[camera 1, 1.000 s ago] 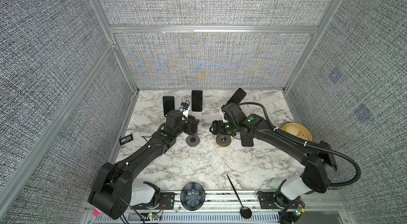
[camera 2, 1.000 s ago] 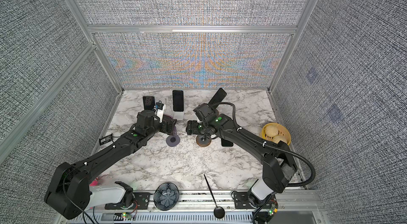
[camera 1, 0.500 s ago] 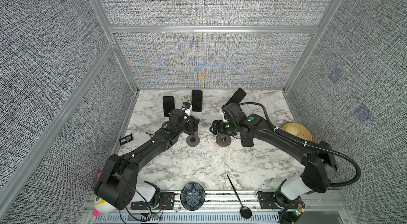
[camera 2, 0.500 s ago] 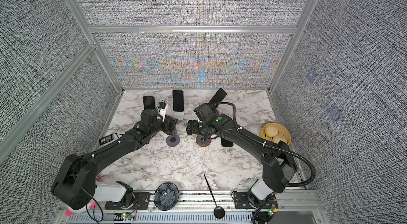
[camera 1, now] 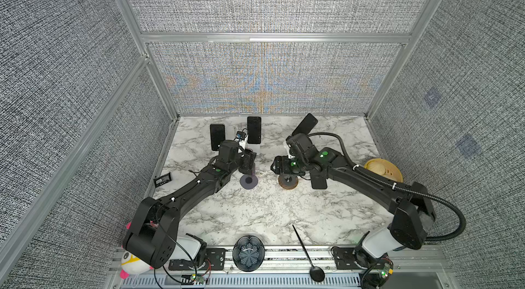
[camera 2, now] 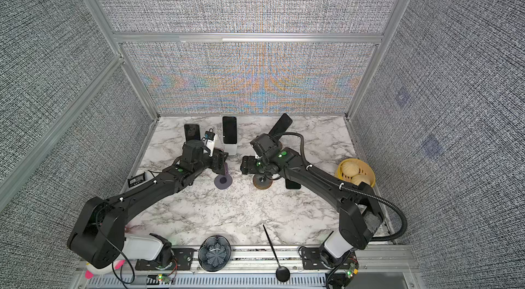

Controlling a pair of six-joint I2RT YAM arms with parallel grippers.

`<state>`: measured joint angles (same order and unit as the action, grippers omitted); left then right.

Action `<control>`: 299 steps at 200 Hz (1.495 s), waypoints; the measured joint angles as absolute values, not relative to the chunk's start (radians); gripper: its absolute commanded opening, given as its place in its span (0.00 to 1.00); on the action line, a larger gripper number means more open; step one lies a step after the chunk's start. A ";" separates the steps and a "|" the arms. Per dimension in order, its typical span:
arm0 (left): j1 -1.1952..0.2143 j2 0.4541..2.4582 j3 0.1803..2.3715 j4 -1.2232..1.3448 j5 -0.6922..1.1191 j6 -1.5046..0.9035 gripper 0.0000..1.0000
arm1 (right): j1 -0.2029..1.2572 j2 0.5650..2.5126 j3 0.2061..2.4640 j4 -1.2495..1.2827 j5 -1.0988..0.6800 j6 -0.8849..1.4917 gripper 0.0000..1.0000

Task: Remove the phone from the phone stand
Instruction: Remove the phone from the phone stand, then place the phone to the middle-right of the table.

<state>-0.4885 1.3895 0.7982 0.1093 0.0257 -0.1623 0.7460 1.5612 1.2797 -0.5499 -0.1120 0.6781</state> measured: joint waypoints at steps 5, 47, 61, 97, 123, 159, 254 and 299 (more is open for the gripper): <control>-0.488 1.388 0.798 0.107 0.026 -0.163 0.58 | 0.746 1.561 1.280 -0.550 -0.112 0.678 0.83; -0.488 1.358 0.813 0.067 0.026 -0.165 0.55 | 0.746 1.559 1.276 -0.550 -0.112 0.675 0.83; -0.488 1.345 0.825 0.053 0.026 -0.165 0.53 | 0.746 1.555 1.276 -0.550 -0.112 0.675 0.83; -0.488 1.308 0.868 -0.018 0.038 -0.183 0.51 | 0.746 1.539 1.272 -0.550 -0.111 0.675 0.83; -0.488 1.274 0.916 -0.098 0.049 -0.222 0.51 | 0.744 1.513 1.261 -0.551 -0.109 0.666 0.83; -0.490 1.254 1.027 -0.257 0.059 -0.311 0.50 | 0.711 1.449 1.241 -0.551 -0.146 0.608 0.84; -0.501 1.323 1.157 -0.398 0.229 -0.602 0.46 | 0.676 1.279 1.079 -0.407 -0.420 0.427 0.74; -0.516 1.353 1.186 -0.418 0.285 -0.656 0.45 | 0.711 1.404 1.123 -0.254 -0.435 0.438 0.58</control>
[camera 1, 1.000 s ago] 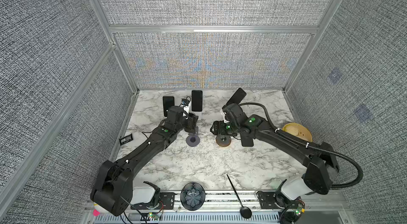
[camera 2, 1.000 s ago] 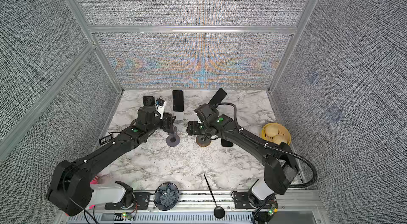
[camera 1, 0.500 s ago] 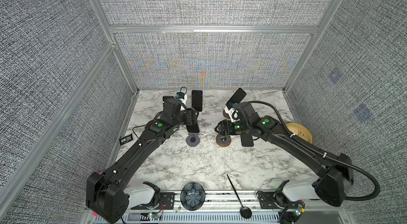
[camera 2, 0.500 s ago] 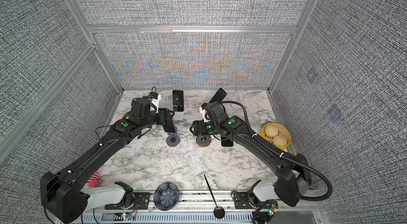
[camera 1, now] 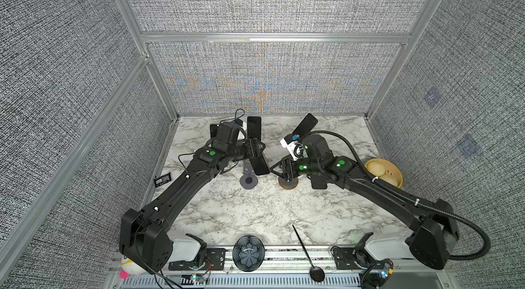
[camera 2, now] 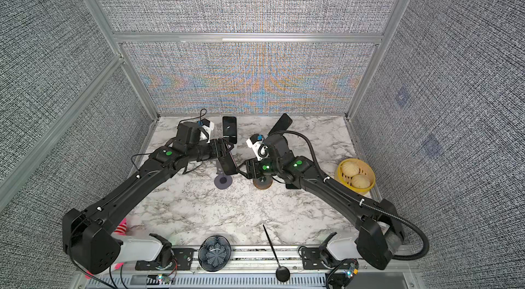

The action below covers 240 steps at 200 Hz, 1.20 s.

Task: Remove the phone from the phone stand
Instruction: Place the phone to the middle-right of the table.

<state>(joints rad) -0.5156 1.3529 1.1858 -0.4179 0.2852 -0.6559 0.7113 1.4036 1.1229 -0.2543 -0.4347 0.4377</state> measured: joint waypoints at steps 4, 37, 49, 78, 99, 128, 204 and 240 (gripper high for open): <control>-0.516 1.354 1.188 -0.420 0.287 -0.656 0.45 | 0.715 1.414 1.130 -0.244 -0.433 0.439 0.56; -0.519 1.358 1.196 -0.433 0.289 -0.662 0.45 | 0.753 1.494 1.184 -0.183 -0.414 0.443 0.35; -0.520 1.357 1.201 -0.439 0.287 -0.662 0.45 | 0.755 1.507 1.186 -0.168 -0.404 0.445 0.25; -0.521 1.357 1.204 -0.442 0.279 -0.661 0.45 | 0.760 1.530 1.186 -0.126 -0.405 0.458 0.18; -0.521 1.357 1.204 -0.445 0.266 -0.651 0.45 | 0.765 1.537 1.177 -0.095 -0.422 0.461 0.08; -0.521 1.357 1.200 -0.443 0.258 -0.649 0.45 | 0.769 1.534 1.169 -0.060 -0.463 0.464 0.00; -0.521 1.319 1.164 -0.372 0.288 -0.673 0.98 | 0.736 1.472 1.121 -0.061 -0.441 0.521 0.00; -0.514 1.271 1.174 -0.338 0.279 -0.665 0.98 | 0.697 1.392 1.093 -0.121 -0.438 0.539 0.00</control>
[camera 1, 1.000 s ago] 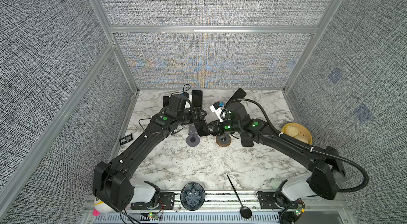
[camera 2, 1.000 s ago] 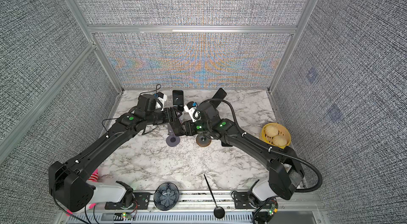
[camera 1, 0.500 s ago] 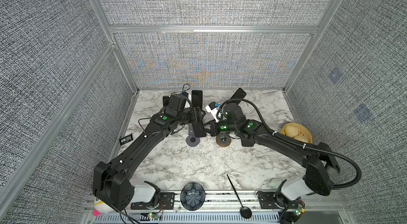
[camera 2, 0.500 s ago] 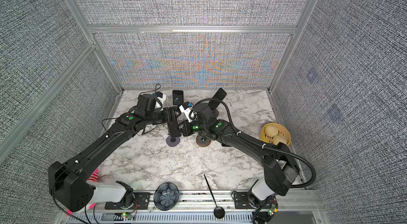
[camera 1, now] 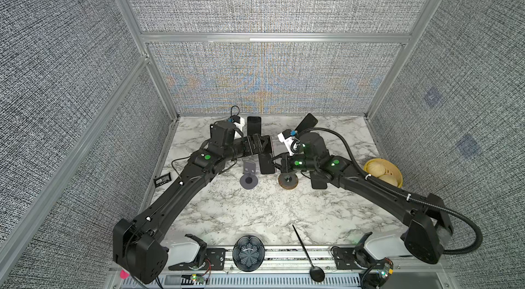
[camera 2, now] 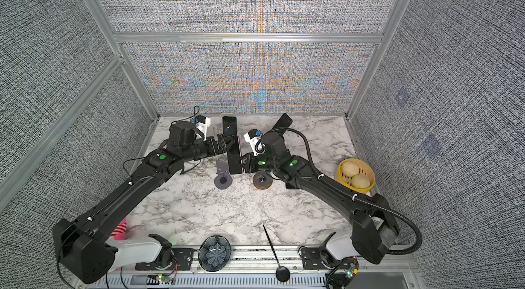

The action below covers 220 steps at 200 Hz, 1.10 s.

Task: Remove the phone from the phone stand
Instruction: Place the phone to the middle-right of the table.

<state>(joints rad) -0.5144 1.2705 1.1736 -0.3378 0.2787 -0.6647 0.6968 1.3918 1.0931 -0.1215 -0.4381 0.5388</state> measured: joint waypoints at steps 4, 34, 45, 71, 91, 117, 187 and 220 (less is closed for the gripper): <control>-0.514 1.266 1.180 -0.338 0.270 -0.659 0.98 | 0.691 1.382 1.091 -0.133 -0.440 0.538 0.00; -0.514 1.250 1.213 -0.339 0.229 -0.614 0.98 | 0.598 1.258 1.086 -0.294 -0.428 0.505 0.00; -0.514 1.248 1.208 -0.340 0.223 -0.600 0.98 | 0.537 1.193 1.087 -0.374 -0.429 0.473 0.00; -0.514 1.246 1.174 -0.341 0.211 -0.577 0.98 | 0.343 1.110 1.108 -0.596 -0.484 0.371 0.00; -0.514 1.251 1.160 -0.337 0.212 -0.566 0.98 | 0.167 1.113 1.129 -0.778 -0.536 0.261 0.00; -0.513 1.261 1.139 -0.309 0.233 -0.558 0.98 | 0.017 1.185 1.142 -0.945 -0.577 0.123 0.00; -0.494 1.259 1.071 -0.257 0.271 -0.582 0.97 | -0.128 1.427 1.205 -1.068 -0.553 -0.084 0.00; -0.485 1.266 1.074 -0.237 0.302 -0.595 0.97 | -0.155 1.541 1.209 -1.065 -0.538 -0.149 0.00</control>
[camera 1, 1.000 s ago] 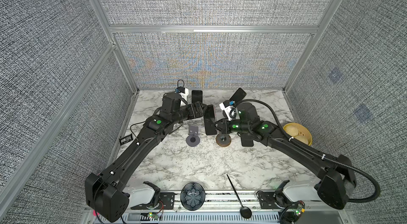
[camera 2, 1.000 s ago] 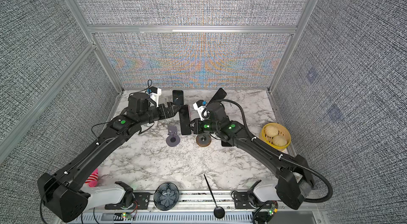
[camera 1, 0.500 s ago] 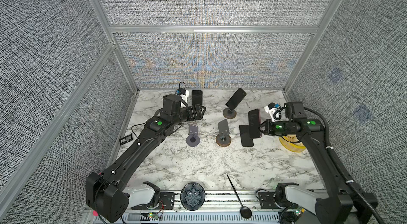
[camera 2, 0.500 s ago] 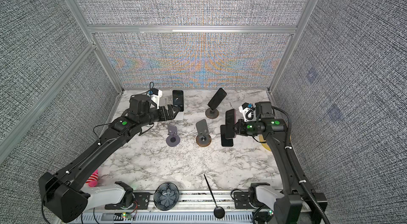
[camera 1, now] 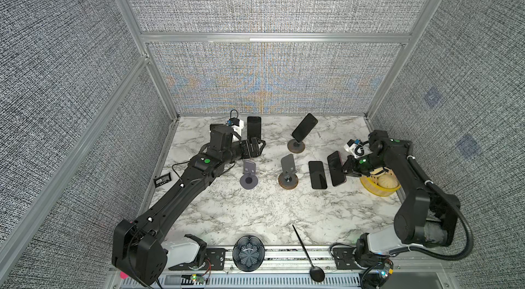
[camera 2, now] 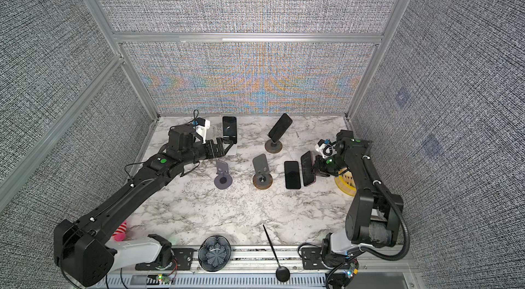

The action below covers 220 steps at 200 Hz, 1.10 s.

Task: Remove the phone from the phone stand
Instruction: Place the phone to the middle-right of the table.

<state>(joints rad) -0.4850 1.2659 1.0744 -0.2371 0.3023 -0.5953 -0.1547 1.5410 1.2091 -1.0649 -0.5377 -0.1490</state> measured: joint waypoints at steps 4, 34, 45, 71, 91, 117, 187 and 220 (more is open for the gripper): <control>-0.483 1.267 1.076 -0.234 0.307 -0.595 0.97 | -0.156 1.554 1.210 -1.062 -0.535 -0.156 0.00; -0.477 1.266 1.075 -0.226 0.317 -0.592 0.97 | -0.165 1.640 1.223 -1.040 -0.524 -0.194 0.00; -0.473 1.259 1.068 -0.225 0.318 -0.591 0.97 | -0.178 1.662 1.233 -1.034 -0.520 -0.204 0.00; -0.469 1.236 1.046 -0.217 0.320 -0.591 0.96 | -0.199 1.710 1.247 -1.015 -0.505 -0.216 0.00; -0.465 1.229 1.039 -0.214 0.324 -0.591 0.96 | -0.197 1.750 1.253 -1.000 -0.505 -0.218 0.00; -0.462 1.216 1.031 -0.212 0.324 -0.591 0.96 | -0.199 1.795 1.259 -0.987 -0.500 -0.224 0.00; -0.461 1.200 1.014 -0.212 0.323 -0.591 0.96 | -0.200 1.867 1.268 -0.948 -0.531 -0.241 0.00; -0.460 1.209 1.014 -0.212 0.323 -0.591 0.96 | -0.191 1.890 1.266 -0.941 -0.580 -0.241 0.00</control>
<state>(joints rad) -0.4603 1.2095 1.0142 -0.2119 0.3233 -0.5911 -0.1913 1.8900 1.2659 -0.9405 -0.5800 -0.2409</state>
